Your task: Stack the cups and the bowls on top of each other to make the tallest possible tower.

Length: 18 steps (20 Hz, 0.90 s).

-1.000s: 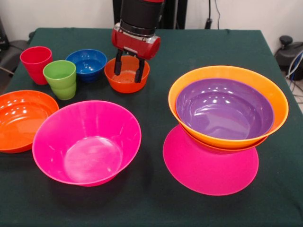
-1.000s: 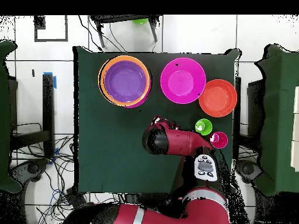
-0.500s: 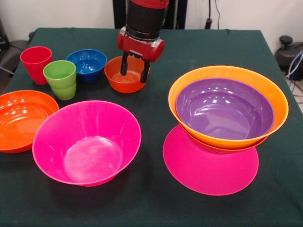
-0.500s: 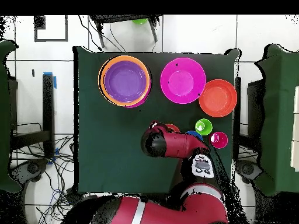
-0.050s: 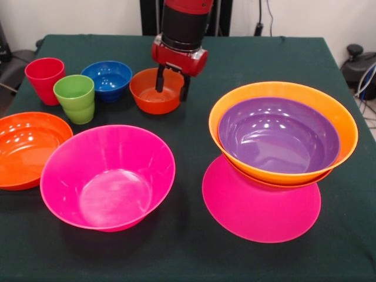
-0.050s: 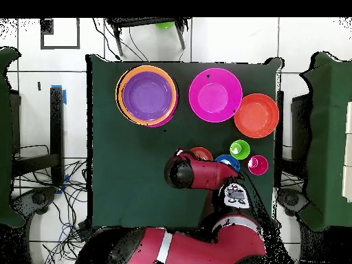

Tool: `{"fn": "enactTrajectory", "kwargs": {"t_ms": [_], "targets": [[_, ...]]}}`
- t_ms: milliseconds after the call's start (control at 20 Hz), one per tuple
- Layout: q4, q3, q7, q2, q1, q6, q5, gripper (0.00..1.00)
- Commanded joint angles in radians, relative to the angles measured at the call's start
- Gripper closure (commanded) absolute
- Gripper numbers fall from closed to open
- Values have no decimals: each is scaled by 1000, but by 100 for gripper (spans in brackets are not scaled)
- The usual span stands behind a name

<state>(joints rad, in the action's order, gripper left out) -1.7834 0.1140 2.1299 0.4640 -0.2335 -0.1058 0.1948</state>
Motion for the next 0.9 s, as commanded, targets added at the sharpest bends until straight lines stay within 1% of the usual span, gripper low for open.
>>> {"fn": "enactTrajectory", "kwargs": {"t_ms": [50, 300, 600, 650, 900], "targets": [[-40, -112, 156, -64, -3, 76, -33, 0], [-33, -113, 159, -78, 0, 100, -37, 0], [-30, -119, 135, -80, -4, 121, -15, 0], [-28, -120, 131, -82, -4, 115, -17, 100], [-22, -126, 114, -77, -9, 108, -6, 100]]}}
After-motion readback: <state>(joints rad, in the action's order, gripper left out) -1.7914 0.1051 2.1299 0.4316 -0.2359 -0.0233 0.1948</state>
